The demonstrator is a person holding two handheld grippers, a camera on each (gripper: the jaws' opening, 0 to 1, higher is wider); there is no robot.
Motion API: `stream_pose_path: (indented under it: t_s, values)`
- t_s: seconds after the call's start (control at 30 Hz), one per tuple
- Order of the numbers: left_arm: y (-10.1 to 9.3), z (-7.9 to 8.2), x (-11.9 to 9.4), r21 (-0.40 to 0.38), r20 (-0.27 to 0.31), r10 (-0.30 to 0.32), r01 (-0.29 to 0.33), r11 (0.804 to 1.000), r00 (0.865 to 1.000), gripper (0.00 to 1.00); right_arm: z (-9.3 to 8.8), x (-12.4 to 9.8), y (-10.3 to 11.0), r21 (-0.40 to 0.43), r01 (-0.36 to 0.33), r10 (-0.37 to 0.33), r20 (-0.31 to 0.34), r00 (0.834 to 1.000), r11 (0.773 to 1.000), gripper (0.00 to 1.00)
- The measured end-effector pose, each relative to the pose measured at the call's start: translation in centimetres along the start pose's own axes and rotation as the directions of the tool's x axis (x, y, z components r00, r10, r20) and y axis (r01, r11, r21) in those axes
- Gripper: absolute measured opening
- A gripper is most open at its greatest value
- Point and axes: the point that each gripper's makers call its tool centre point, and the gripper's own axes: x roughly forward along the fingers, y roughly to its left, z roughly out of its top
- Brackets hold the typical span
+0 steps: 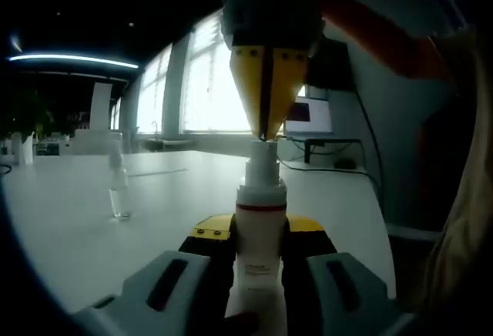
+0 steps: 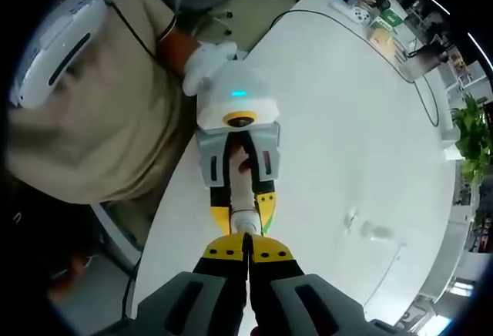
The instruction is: Clamp pump bottle remove cover press pump head put on cover
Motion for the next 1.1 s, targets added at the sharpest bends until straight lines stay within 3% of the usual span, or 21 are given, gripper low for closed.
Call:
stream_pose_path:
  t_s: [1.1]
  values:
    - [0.06,0.01,-0.04,-0.002,0.000,-0.001,0.001,1.000,1.000,0.14,0.04,0.08,0.09,-0.005,-0.016,0.016,-0.017,1.000,1.000,0.00]
